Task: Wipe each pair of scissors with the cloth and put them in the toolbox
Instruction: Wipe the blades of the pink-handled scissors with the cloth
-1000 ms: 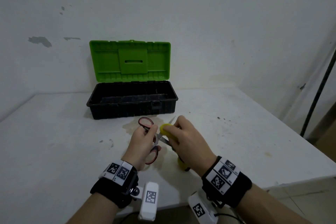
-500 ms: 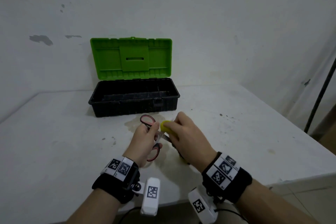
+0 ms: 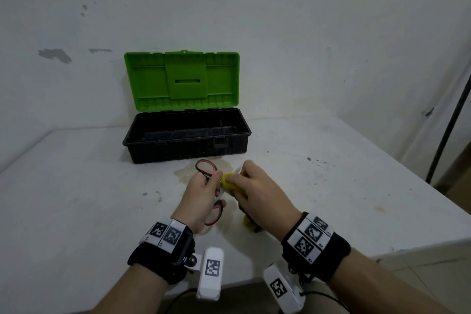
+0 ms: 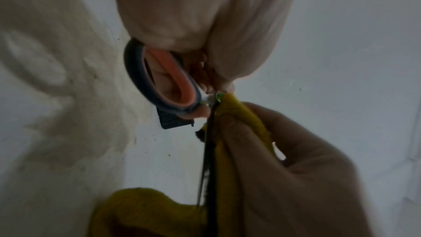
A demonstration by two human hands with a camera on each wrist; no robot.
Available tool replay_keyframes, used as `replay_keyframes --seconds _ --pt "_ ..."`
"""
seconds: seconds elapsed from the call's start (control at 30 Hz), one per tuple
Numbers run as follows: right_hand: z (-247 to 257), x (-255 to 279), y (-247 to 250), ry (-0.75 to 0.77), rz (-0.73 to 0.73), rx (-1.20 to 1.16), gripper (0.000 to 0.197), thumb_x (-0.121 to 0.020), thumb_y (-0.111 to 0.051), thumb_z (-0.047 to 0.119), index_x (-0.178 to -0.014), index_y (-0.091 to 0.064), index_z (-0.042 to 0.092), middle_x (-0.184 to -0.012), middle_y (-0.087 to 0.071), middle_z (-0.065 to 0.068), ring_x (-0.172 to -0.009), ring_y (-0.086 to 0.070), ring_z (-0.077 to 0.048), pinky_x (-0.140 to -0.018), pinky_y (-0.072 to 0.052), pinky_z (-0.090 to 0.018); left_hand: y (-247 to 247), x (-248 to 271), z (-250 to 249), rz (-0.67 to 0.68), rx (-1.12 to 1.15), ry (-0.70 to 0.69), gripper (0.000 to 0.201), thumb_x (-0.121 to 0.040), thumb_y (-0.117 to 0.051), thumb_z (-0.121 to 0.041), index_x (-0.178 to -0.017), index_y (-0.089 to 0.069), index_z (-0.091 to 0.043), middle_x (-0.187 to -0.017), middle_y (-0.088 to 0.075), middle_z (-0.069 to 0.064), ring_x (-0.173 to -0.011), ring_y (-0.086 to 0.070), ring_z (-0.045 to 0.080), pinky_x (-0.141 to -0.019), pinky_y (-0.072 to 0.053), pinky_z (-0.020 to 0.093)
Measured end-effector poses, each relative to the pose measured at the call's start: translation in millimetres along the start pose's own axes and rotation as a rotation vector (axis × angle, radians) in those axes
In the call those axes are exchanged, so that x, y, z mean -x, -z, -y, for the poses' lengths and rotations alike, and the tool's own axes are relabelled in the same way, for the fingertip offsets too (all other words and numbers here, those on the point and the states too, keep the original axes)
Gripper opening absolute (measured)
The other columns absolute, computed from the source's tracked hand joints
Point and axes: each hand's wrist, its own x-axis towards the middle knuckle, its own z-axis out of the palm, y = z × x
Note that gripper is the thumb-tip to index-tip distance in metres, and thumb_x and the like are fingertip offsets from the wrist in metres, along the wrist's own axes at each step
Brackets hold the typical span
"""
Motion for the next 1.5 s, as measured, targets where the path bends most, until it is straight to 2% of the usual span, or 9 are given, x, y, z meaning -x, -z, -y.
replay_keyframes --seconds 0.1,0.27,0.47,0.77,0.9,1.07,1.27,1.37,1.5 --pt "-12.8 -4.7 -0.1 -0.057 -0.021 -0.007 0.014 -0.092 -0.063 0.018 -0.104 -0.069 0.014 -0.088 -0.045 -0.005 -0.071 -0.046 -0.02 -0.062 -0.048 -0.036 0.0 -0.2 1.0 -0.023 0.009 0.017 0.03 -0.103 -0.051 -0.031 -0.083 -0.051 -0.008 -0.07 -0.043 0.006 -0.067 -0.042 0.021 -0.069 -0.053 0.04" --pt "-34.7 -19.0 14.3 -0.19 -0.13 0.025 0.012 -0.094 -0.06 0.014 -0.102 -0.07 0.012 -0.086 -0.041 -0.004 -0.066 -0.044 -0.021 -0.06 -0.048 -0.038 0.4 1.3 3.9 -0.058 0.001 0.053 0.029 -0.104 -0.051 -0.03 -0.087 -0.05 -0.006 -0.075 -0.045 0.007 -0.067 -0.046 0.02 -0.054 -0.052 0.026" --pt "0.8 -4.8 -0.8 -0.048 0.008 -0.002 0.015 -0.092 -0.062 0.023 -0.102 -0.068 0.014 -0.087 -0.042 -0.002 -0.072 -0.044 -0.019 -0.061 -0.048 -0.037 -1.9 0.4 0.7 -0.008 0.017 0.018 0.03 -0.104 -0.051 -0.031 -0.089 -0.055 -0.006 -0.072 -0.046 0.005 -0.066 -0.046 0.017 -0.066 -0.056 0.038" --pt "-25.0 -21.5 19.0 -0.179 -0.141 0.028 0.012 -0.094 -0.06 0.014 -0.102 -0.069 0.012 -0.087 -0.042 -0.004 -0.065 -0.045 -0.021 -0.059 -0.049 -0.04 0.8 4.3 -3.3 -0.043 0.0 0.041 0.03 -0.103 -0.051 -0.031 -0.088 -0.052 -0.005 -0.077 -0.046 0.01 -0.07 -0.046 0.021 -0.064 -0.057 0.033" --pt "3.3 -10.4 10.1 -0.042 -0.007 0.023 0.012 -0.093 -0.062 0.019 -0.101 -0.068 0.012 -0.088 -0.039 -0.001 -0.071 -0.045 -0.019 -0.061 -0.048 -0.038 -3.1 5.4 -7.2 -0.021 0.019 0.035 0.029 -0.103 -0.051 -0.034 -0.087 -0.057 -0.01 -0.074 -0.048 0.006 -0.072 -0.046 0.023 -0.069 -0.052 0.041" --pt "-4.7 -9.6 1.3 -0.106 0.047 0.039 0.016 -0.092 -0.06 0.014 -0.106 -0.068 0.016 -0.092 -0.042 -0.001 -0.078 -0.049 -0.02 -0.066 -0.05 -0.038 -3.8 8.7 -15.0 -0.077 0.162 0.148 0.033 -0.101 -0.048 -0.039 -0.082 -0.061 -0.014 -0.062 -0.048 0.0 -0.062 -0.048 0.015 -0.056 -0.047 0.031" --pt "-11.7 -17.3 15.0 -0.189 -0.035 0.065 0.009 -0.092 -0.06 0.011 -0.097 -0.068 0.012 -0.089 -0.038 -0.002 -0.069 -0.04 -0.019 -0.061 -0.047 -0.037 -5.9 8.9 -10.7 -0.125 0.233 0.239 0.025 -0.1 -0.046 -0.029 -0.099 -0.059 -0.007 -0.08 -0.054 0.012 -0.071 -0.055 0.023 -0.068 -0.058 0.041" --pt "11.4 -11.6 14.1 -0.101 0.047 0.069 0.012 -0.092 -0.06 0.016 -0.1 -0.067 0.012 -0.09 -0.039 -0.001 -0.075 -0.043 -0.019 -0.063 -0.048 -0.039 -6.5 11.5 -11.4 -0.078 0.302 0.253 0.031 -0.104 -0.042 -0.033 -0.107 -0.059 -0.007 -0.094 -0.07 0.016 -0.081 -0.07 0.028 -0.063 -0.06 0.038" --pt "21.2 -6.0 -1.9 -0.087 0.115 0.098 0.014 -0.094 -0.055 0.017 -0.104 -0.064 0.012 -0.095 -0.041 -0.004 -0.081 -0.046 -0.023 -0.064 -0.05 -0.042 -5.6 13.5 -13.9 -0.037 0.331 0.255 0.039 -0.105 -0.041 -0.036 -0.117 -0.062 -0.007 -0.108 -0.073 0.015 -0.085 -0.071 0.029 -0.059 -0.056 0.036"
